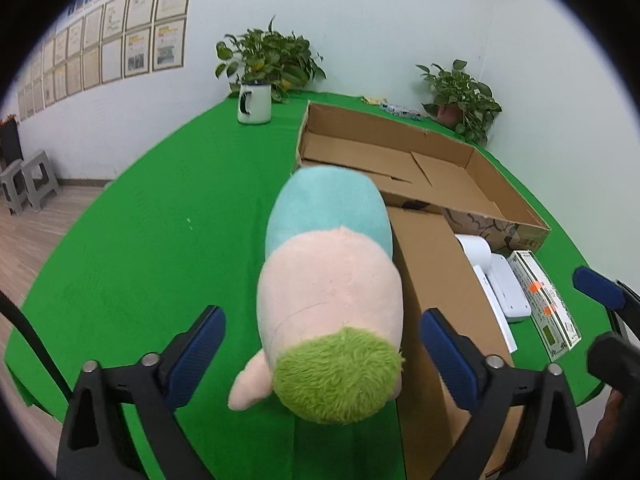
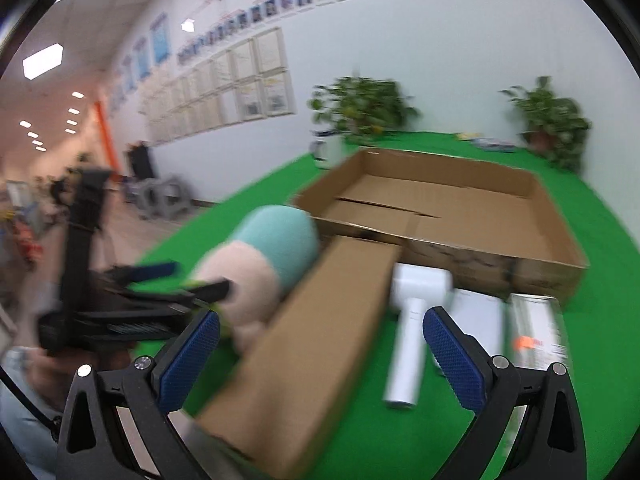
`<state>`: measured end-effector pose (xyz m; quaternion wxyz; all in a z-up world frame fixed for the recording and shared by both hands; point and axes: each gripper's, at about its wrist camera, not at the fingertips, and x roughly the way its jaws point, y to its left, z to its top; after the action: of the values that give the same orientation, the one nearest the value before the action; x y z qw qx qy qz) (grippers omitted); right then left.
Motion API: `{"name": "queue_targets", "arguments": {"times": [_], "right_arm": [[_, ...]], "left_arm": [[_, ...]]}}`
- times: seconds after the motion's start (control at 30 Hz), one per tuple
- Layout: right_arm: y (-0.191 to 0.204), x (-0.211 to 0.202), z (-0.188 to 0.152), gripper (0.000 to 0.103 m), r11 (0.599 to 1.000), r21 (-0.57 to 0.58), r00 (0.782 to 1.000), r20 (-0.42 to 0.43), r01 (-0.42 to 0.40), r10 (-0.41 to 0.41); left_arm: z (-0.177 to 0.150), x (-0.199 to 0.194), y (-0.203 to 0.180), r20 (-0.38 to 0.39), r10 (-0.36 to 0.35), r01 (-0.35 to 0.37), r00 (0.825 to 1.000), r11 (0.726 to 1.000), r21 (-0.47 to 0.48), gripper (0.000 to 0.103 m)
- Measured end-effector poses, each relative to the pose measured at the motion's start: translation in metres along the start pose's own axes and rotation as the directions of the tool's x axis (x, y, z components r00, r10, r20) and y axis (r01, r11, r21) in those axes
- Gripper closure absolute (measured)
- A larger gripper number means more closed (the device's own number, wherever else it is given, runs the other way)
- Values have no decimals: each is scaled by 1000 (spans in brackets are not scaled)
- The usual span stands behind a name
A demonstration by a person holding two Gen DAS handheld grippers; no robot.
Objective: Organize objects
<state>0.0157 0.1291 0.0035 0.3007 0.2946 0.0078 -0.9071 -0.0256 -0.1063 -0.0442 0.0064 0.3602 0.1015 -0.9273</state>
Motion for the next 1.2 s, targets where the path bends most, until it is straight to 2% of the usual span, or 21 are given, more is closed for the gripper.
{"name": "queue_targets", "arguments": {"times": [0.03,0.1,0.17,0.27,0.47,0.6,0.67,0.73,0.77,0.87,0.93,1.07,1.2], "right_arm": [[0,4,3,1,998,5,998,-7,-61,61],[0,17,5,1,998,5,997,-34,-70,70],[-3,34,5,1,999,3,996,-77,-38,39],[-14,51,10,1,1000,-22,994,-104,21,-24],[-37,84,25,1,982,-134,983,-105,136,-151],[-39,105,42,1,950,-230,969,-78,212,-236],[-35,115,55,1,967,-205,982,-81,154,-173],[-28,120,68,1,992,-122,994,-104,16,-28],[-25,121,71,1,995,-94,993,-116,-28,17],[-11,143,78,1,991,-8,974,-185,-134,130],[0,163,77,1,981,30,949,-250,-192,193],[17,196,82,1,968,114,909,-335,-224,250],[41,210,87,1,976,94,893,-393,-198,219]], "left_arm": [[-2,4,2,-17,-12,12,1000,1000,-8,14],[-6,11,7,-43,-37,36,998,999,-25,17],[-11,18,9,-73,-74,72,995,997,-37,23],[-17,20,9,-67,-72,70,995,997,-29,26],[-21,16,10,-51,-73,73,996,997,1,34],[-27,11,12,-50,-79,79,996,997,-3,36],[-31,6,12,-47,-78,78,996,997,-5,36],[-36,1,12,-45,-73,73,996,997,-2,36],[-39,-2,11,-45,-71,71,996,997,-2,36],[-47,-10,11,-50,-66,66,997,998,-8,37],[-53,-15,12,-55,-61,61,997,998,-8,37],[-61,-26,17,-57,-67,66,996,997,-32,38],[-68,-34,11,-51,-48,48,998,999,-10,39]]}}
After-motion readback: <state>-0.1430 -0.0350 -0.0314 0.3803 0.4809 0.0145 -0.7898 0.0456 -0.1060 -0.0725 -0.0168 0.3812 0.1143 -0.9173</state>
